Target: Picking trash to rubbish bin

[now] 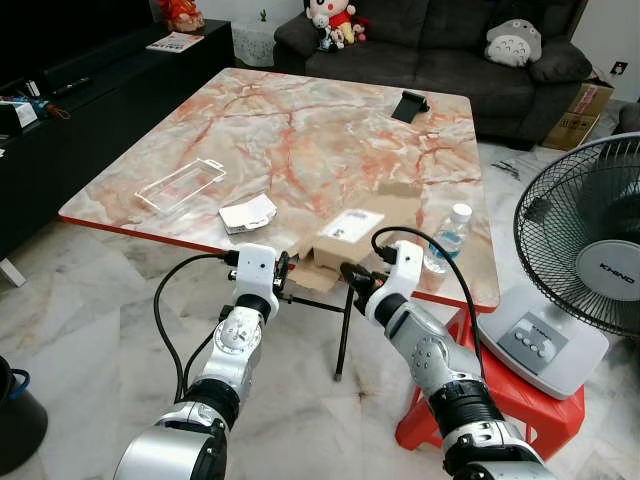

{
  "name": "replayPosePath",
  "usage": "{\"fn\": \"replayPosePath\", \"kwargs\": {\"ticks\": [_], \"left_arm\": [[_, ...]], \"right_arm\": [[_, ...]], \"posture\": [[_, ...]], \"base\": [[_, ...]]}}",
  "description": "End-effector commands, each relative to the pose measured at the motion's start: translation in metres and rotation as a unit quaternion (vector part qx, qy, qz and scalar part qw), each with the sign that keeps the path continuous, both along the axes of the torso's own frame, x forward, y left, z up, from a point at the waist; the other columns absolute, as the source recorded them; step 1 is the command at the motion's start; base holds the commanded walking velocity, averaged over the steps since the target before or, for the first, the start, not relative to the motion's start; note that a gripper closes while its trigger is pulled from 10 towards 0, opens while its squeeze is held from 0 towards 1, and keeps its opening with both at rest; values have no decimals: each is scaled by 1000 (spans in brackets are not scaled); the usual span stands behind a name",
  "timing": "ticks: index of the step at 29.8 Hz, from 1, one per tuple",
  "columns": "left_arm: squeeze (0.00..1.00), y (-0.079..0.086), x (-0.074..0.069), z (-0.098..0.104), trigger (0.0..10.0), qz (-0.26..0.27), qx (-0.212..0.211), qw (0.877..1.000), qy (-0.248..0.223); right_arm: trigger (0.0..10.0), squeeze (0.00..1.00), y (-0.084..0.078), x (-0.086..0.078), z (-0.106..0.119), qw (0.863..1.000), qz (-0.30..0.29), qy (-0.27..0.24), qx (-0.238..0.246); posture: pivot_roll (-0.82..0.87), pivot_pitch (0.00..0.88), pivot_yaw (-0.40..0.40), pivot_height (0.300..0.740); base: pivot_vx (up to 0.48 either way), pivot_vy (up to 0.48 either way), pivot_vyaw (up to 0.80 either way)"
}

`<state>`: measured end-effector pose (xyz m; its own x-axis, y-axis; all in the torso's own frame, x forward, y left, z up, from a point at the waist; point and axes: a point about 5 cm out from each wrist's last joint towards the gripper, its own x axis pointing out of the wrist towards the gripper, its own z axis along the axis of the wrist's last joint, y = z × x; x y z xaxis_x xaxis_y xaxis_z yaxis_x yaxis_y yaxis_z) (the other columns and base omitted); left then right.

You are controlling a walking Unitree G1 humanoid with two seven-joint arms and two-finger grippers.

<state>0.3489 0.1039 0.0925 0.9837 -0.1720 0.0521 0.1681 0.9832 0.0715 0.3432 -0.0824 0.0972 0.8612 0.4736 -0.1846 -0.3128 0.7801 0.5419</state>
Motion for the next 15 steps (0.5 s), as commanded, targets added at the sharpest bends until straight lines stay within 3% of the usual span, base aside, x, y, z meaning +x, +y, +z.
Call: {"fn": "replayPosePath", "kwargs": {"ticks": [1,4,5,6,10,13,15], "left_arm": [[0,-2,2,1,10000,3,2,1000,5],[0,-2,2,1,10000,5,1,1000,3],[0,-2,4,6,10000,8,-4,1000,-8],[0,-2,4,6,10000,8,-4,1000,-8],[0,-4,6,15,10000,7,-9,1000,-29],[0,-5,9,23,10000,11,-12,999,-47],[0,-6,10,30,10000,7,-11,998,-66]], "right_arm": [[510,0,1,2,12,999,6,-43,-23],[510,0,1,3,14,998,6,-53,-34],[10000,0,-2,8,31,992,-18,-114,-57],[10000,0,-2,8,31,992,-18,-114,-57],[10000,0,-7,11,53,974,-47,-200,-99],[10000,0,-12,11,64,966,-85,-229,-91],[10000,0,-12,9,64,950,-85,-263,-142]], "posture": [[-155,0,-45,740],[-155,0,-45,740],[-155,0,-45,740],[-155,0,-45,740],[-156,0,-43,740],[-156,0,-43,740],[-159,0,-41,740]], "base": [[0,0,0],[0,0,0],[0,0,0],[0,0,0],[0,0,0],[0,0,0],[0,0,0]]}}
